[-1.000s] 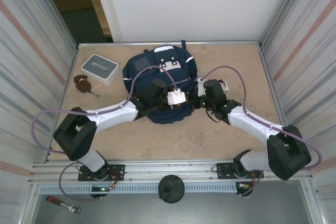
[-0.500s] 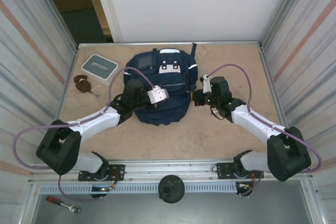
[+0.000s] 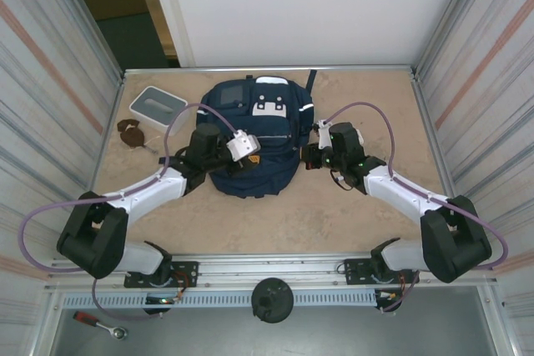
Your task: Pack books, pencil case, and school supplies into a backpack
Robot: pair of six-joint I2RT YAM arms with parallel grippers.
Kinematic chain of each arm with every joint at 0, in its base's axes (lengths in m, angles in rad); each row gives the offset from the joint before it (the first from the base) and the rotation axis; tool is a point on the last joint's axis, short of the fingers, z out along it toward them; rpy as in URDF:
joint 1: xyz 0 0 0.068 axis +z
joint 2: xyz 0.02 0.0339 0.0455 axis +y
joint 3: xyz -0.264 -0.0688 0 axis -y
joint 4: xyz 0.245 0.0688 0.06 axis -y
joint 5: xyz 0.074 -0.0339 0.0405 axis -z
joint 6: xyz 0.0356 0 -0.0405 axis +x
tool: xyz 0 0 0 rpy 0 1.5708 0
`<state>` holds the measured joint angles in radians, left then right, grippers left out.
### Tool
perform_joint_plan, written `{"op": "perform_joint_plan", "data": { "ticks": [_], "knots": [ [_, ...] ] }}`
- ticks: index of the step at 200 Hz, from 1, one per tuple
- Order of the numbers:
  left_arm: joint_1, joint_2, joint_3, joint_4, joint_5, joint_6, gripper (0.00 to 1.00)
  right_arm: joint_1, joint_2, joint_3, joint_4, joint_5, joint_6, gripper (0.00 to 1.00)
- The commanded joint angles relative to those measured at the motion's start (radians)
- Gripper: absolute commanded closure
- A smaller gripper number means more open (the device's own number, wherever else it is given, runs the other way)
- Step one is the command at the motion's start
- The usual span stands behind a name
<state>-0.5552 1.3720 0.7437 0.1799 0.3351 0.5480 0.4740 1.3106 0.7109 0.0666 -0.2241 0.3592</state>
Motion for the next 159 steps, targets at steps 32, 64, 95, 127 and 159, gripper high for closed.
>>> {"op": "perform_joint_plan", "data": {
  "ticks": [32, 64, 95, 127, 159],
  "knots": [
    [-0.148, 0.067, 0.134, -0.110, -0.198, 0.113, 0.46, 0.006, 0.028, 0.002, 0.018, 0.032, 0.023, 1.00],
    [-0.200, 0.162, 0.200, -0.134, -0.252, 0.155, 0.46, 0.008, 0.040, -0.005, 0.031, 0.026, 0.028, 1.00],
    [-0.210, 0.237, 0.242, -0.141, -0.270, 0.180, 0.49, 0.008, 0.058, -0.015, 0.056, 0.019, 0.031, 1.00],
    [-0.206, 0.265, 0.261, -0.165, -0.304, 0.205, 0.74, -0.006, 0.106, -0.024, 0.116, -0.025, 0.018, 1.00],
    [-0.173, 0.233, 0.263, -0.204, -0.198, 0.180, 1.00, -0.018, 0.155, -0.043, 0.169, -0.063, 0.004, 1.00]
  ]
}}
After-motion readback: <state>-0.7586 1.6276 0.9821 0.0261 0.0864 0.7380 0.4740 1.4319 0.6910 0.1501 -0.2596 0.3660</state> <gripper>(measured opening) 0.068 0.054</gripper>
